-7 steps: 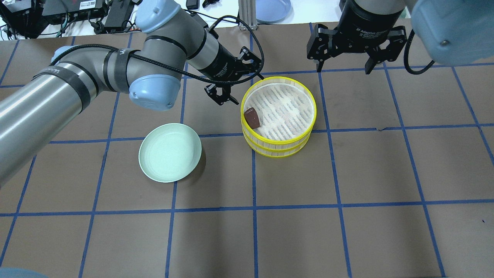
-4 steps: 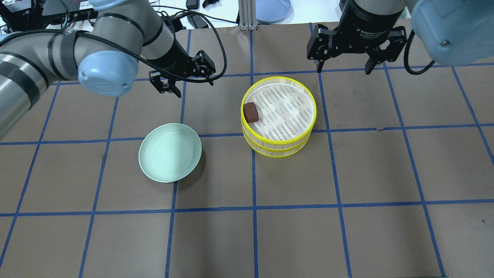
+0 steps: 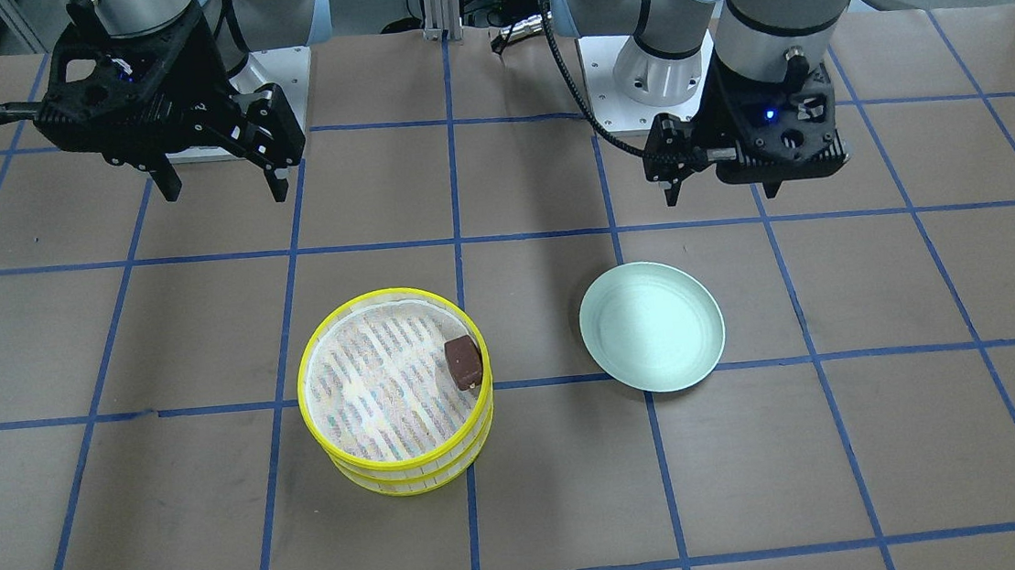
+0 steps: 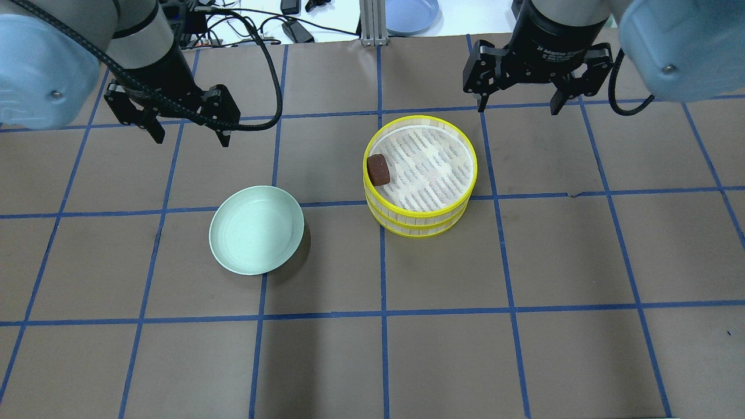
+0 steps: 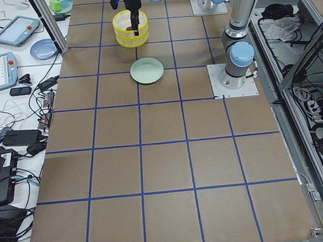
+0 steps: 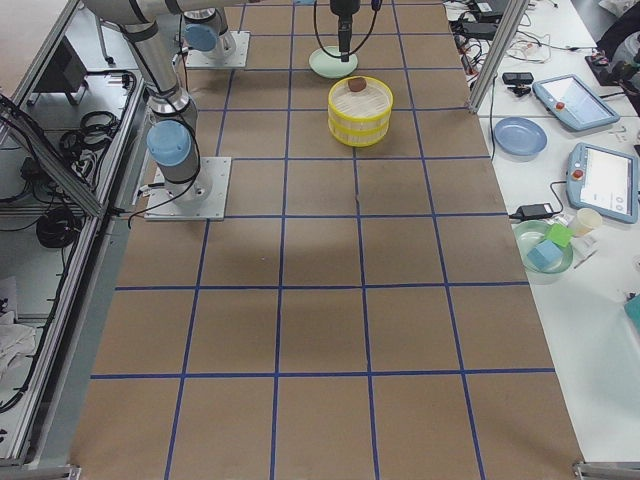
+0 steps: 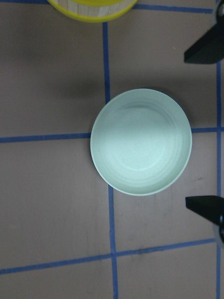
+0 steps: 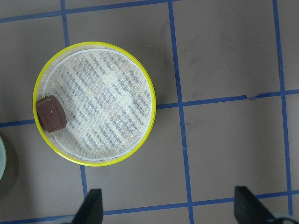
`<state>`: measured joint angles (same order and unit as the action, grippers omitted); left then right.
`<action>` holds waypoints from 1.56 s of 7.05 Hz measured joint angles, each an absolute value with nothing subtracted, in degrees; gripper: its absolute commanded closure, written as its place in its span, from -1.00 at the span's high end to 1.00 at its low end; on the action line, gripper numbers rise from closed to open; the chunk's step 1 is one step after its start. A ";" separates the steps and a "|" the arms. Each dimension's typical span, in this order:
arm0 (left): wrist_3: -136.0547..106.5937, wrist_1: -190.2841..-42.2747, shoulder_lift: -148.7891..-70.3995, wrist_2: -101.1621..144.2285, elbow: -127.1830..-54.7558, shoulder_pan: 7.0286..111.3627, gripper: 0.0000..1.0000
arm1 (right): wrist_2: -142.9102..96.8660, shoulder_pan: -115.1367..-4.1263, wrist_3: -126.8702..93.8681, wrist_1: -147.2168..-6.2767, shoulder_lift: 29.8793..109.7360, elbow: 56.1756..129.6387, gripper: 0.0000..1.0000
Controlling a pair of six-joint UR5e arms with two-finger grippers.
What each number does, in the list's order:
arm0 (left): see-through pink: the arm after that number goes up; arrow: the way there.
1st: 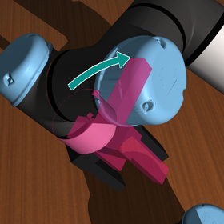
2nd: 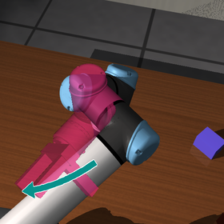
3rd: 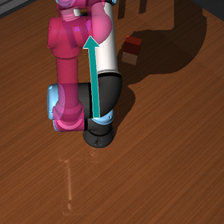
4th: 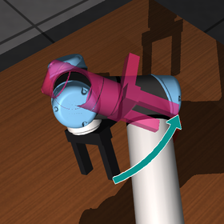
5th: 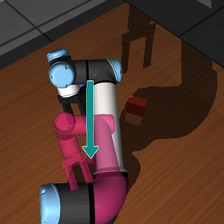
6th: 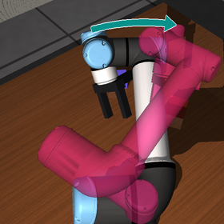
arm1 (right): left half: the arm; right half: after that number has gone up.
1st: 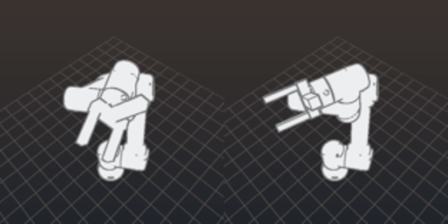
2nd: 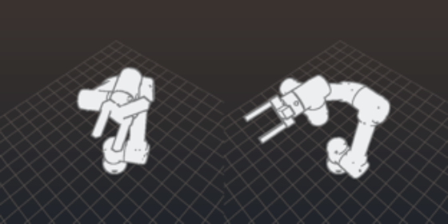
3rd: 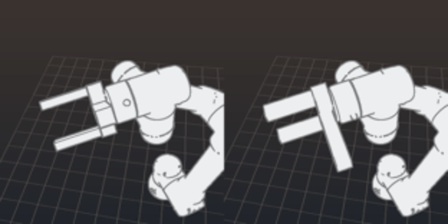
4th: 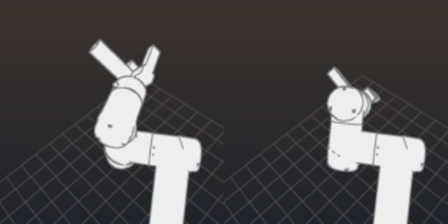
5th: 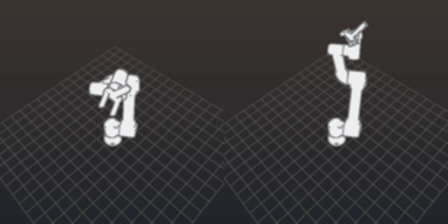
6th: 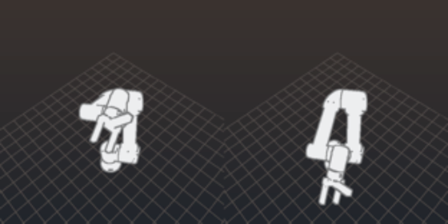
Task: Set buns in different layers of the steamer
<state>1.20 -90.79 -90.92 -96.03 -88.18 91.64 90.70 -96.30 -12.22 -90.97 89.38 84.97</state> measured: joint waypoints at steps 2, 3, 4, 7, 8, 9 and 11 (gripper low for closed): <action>0.89 -92.59 -87.65 -91.55 -88.37 91.77 1.00 | 90.70 -96.25 -12.21 -90.97 89.38 84.99 1.00; 0.91 -92.66 -86.95 -90.11 -88.59 91.81 1.00 | 90.70 -96.24 -12.22 -90.97 89.38 84.99 1.00; 0.93 -92.70 -86.54 -90.08 -88.72 91.81 1.00 | 90.70 -96.24 -12.20 -90.95 89.38 84.99 1.00; 0.88 -93.16 -86.25 -90.55 -89.00 91.07 1.00 | 90.70 -96.24 -12.19 -90.82 89.44 84.99 1.00; 0.72 -93.70 -86.12 -90.64 -89.12 91.15 1.00 | 90.70 -96.24 -12.18 -90.80 89.45 84.99 1.00; 0.66 -93.98 -86.05 -90.68 -89.22 91.17 1.00 | 90.70 -96.24 -12.20 -90.77 89.47 84.99 1.00; 0.62 -94.02 -85.99 -90.70 -89.29 91.21 1.00 | 90.70 -96.24 -12.20 -90.71 89.47 84.99 1.00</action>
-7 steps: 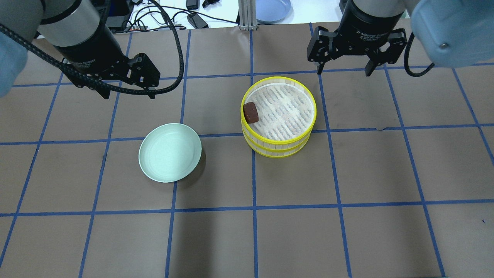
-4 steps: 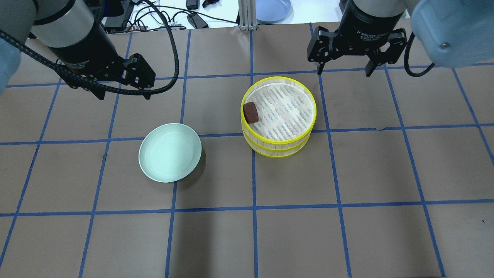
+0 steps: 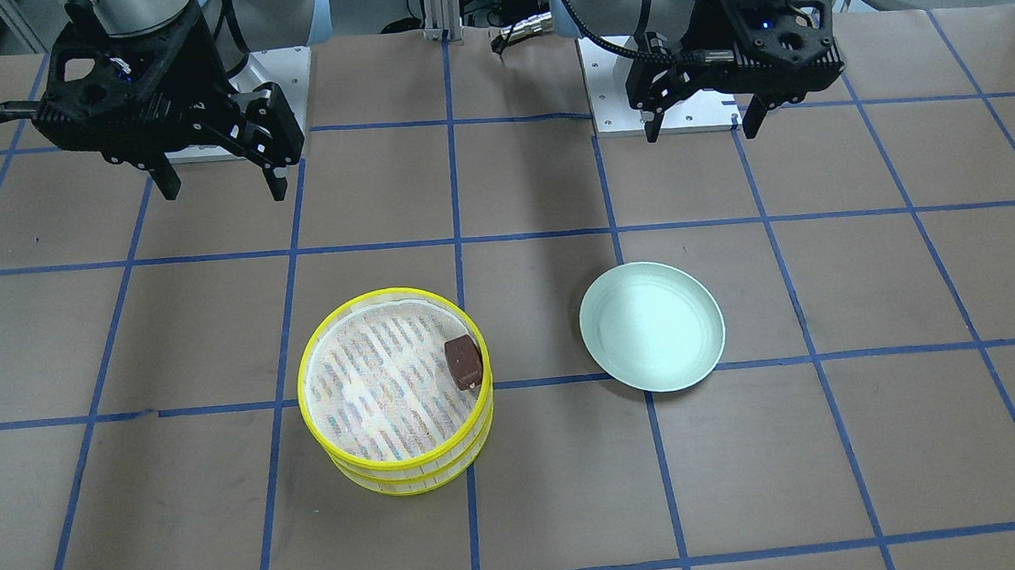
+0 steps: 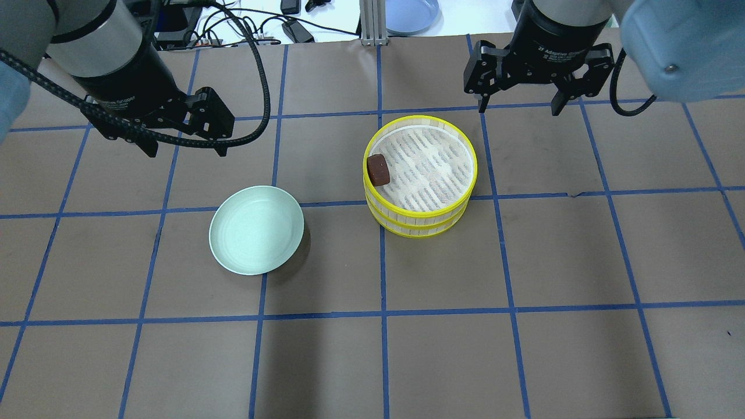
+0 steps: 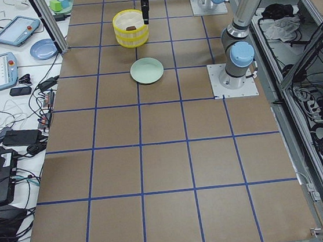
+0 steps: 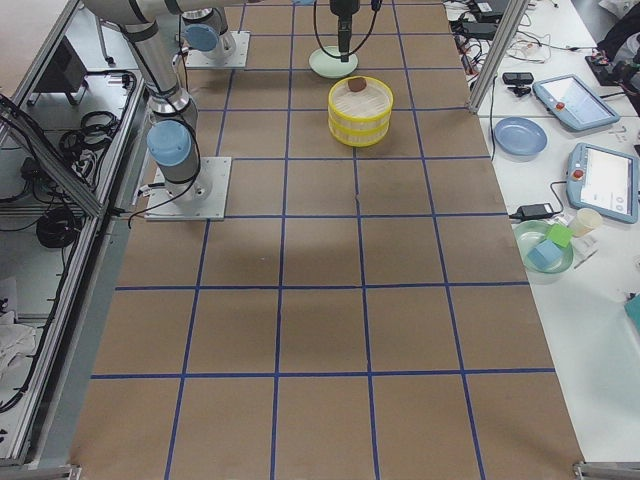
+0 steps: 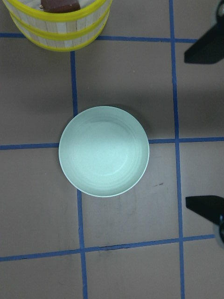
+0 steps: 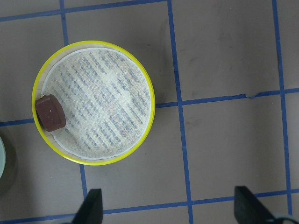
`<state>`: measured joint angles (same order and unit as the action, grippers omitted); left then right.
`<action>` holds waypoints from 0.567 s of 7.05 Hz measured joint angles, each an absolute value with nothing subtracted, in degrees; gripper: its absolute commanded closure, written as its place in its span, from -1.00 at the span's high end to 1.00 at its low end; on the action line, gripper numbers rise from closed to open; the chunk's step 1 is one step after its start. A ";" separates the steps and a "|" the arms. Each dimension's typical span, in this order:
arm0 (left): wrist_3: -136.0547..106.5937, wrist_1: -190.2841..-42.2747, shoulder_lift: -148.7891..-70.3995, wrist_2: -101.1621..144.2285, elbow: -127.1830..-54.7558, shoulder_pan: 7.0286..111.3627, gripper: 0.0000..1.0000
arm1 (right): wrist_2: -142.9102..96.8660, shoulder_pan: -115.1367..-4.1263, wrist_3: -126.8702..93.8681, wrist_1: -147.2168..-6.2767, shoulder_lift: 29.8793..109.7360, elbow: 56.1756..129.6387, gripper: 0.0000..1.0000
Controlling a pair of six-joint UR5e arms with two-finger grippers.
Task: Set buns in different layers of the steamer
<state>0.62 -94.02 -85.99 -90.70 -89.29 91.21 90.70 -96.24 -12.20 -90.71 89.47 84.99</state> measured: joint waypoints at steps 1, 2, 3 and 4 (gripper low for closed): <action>0.63 -93.99 -86.01 -90.72 -89.29 91.20 1.00 | 90.72 -96.24 -12.18 -90.71 89.47 84.99 1.00; 0.67 -93.98 -86.03 -90.72 -89.29 91.18 1.00 | 90.74 -96.24 -12.19 -90.70 89.47 84.99 1.00; 0.69 -93.83 -86.07 -90.66 -89.30 91.08 1.00 | 90.74 -96.24 -12.19 -90.70 89.47 84.99 1.00; 0.70 -93.69 -86.13 -90.63 -89.33 90.94 1.00 | 90.75 -96.24 -12.18 -90.71 89.47 84.99 1.00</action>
